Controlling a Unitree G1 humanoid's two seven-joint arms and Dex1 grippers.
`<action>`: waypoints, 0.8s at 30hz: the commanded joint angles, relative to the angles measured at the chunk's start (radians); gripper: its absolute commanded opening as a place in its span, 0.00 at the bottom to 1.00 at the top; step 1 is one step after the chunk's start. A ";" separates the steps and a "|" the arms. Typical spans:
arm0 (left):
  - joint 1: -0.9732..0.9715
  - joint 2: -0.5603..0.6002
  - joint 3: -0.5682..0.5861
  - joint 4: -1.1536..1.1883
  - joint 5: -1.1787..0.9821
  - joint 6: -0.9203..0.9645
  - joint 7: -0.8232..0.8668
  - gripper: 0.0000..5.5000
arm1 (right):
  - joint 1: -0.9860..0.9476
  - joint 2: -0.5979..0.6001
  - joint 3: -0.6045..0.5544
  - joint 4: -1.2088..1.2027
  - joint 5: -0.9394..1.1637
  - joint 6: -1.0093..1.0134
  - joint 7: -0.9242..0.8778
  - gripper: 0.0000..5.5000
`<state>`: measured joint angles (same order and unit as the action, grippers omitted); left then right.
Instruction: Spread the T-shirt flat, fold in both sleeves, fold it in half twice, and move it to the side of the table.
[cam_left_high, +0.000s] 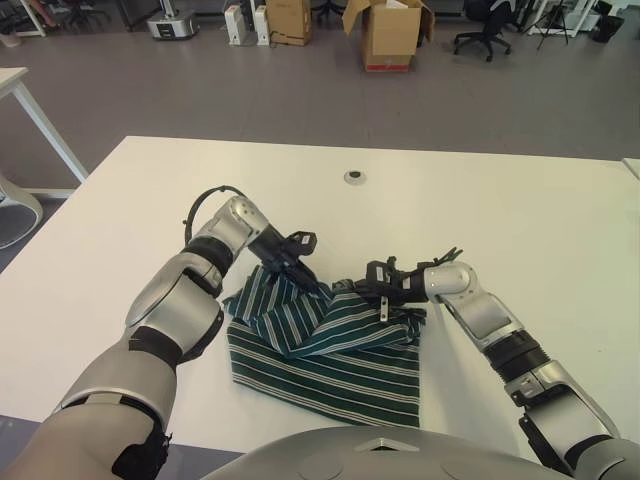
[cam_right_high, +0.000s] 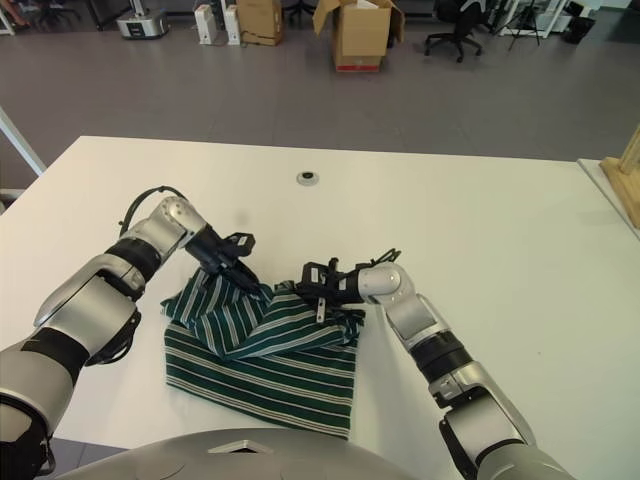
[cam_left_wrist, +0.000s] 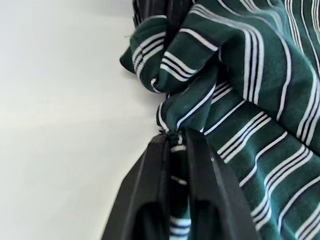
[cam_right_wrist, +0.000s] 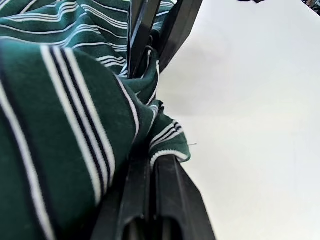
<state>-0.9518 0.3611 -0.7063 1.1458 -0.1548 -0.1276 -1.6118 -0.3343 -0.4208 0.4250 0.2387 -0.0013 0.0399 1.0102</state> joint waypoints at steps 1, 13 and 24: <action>0.012 0.022 0.004 -0.038 -0.063 0.020 -0.003 0.00 | -0.002 -0.002 -0.050 -0.021 0.035 0.018 -0.006 0.00; -0.151 0.296 0.753 -0.070 -0.318 0.041 0.252 0.00 | -0.291 -0.160 -0.662 -0.009 0.499 0.286 -0.111 0.00; -0.272 0.270 0.902 -0.257 -0.342 0.085 0.257 0.00 | -0.548 -0.209 -0.686 0.018 0.509 0.260 -0.123 0.00</action>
<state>-1.1774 0.6127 0.1773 0.8989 -0.5076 -0.0329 -1.3569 -0.8121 -0.5998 -0.2401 0.2558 0.5103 0.3098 0.9012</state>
